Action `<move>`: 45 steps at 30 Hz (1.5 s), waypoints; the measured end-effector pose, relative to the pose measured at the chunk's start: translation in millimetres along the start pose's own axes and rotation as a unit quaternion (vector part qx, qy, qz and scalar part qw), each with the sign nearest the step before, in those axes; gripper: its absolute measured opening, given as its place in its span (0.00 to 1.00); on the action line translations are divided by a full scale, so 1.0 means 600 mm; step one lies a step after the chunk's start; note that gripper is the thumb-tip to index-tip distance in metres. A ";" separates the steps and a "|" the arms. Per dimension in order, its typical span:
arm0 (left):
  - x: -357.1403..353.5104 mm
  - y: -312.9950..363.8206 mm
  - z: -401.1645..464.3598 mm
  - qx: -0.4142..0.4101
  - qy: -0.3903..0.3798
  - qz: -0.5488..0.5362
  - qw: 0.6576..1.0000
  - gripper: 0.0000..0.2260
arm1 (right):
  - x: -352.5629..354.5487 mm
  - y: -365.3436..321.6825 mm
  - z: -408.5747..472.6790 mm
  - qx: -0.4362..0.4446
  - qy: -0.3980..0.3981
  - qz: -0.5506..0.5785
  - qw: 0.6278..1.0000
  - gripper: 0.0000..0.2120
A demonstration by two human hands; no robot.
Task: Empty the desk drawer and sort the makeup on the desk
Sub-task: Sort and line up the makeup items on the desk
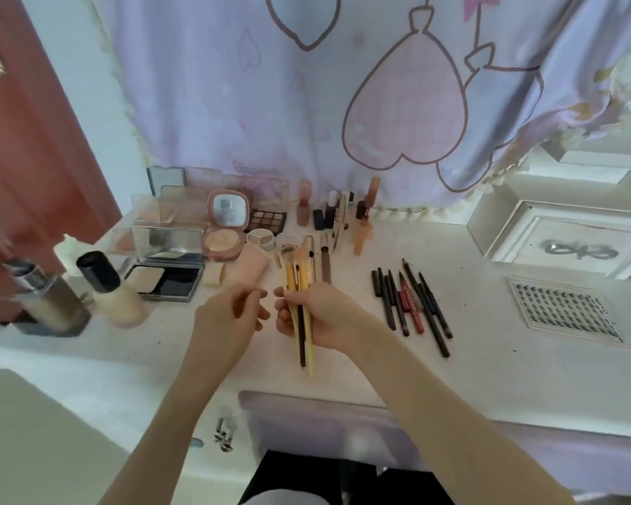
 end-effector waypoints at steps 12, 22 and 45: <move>0.005 -0.028 -0.039 -0.134 -0.009 0.066 0.989 0.10 | -0.038 0.010 0.044 0.079 0.168 -0.163 0.969 0.05; -0.015 -0.032 -0.046 -0.150 -0.116 0.128 0.973 0.18 | -0.020 0.010 0.040 0.126 0.177 -0.183 0.959 0.05; -0.020 -0.044 -0.059 -0.161 -0.251 0.237 0.925 0.36 | 0.015 0.055 -0.016 0.330 0.192 -0.521 0.764 0.16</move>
Point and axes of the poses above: each hand's wrist, its own z-axis towards the middle knuckle, its own x-axis out of the back of the hand, y = z × x, the point moved 3 cm from there along z, towards the middle knuckle, and after that the axes turned 6 degrees about -x, right-handed, at the moved point
